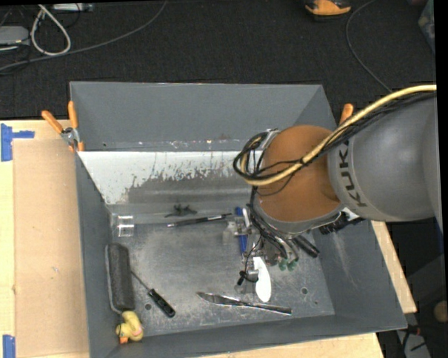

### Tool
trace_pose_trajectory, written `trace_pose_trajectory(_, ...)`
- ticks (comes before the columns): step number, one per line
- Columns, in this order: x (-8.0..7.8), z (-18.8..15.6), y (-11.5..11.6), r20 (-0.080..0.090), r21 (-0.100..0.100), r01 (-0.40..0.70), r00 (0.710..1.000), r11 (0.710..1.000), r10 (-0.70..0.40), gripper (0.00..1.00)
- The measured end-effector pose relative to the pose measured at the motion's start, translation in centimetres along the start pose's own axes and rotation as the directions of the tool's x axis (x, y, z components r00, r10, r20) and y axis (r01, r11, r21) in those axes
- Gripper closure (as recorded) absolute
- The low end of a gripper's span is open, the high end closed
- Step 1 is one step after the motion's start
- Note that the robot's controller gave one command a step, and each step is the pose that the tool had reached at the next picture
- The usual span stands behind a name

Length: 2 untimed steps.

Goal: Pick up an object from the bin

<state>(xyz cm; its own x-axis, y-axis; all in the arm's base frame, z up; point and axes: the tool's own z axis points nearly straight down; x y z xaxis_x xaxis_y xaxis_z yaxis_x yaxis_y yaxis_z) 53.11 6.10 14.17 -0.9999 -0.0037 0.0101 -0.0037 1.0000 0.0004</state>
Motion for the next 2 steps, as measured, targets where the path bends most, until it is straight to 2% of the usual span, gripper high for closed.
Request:
trace_pose_trajectory(1,-0.2,-0.3,0.0,0.007,-0.001,-0.002,1.0,1.0,0.002,0.0)
trace_pose_trajectory(2,4.6,7.6,0.6,-0.001,-0.001,-0.064,0.998,0.998,0.064,0.0)
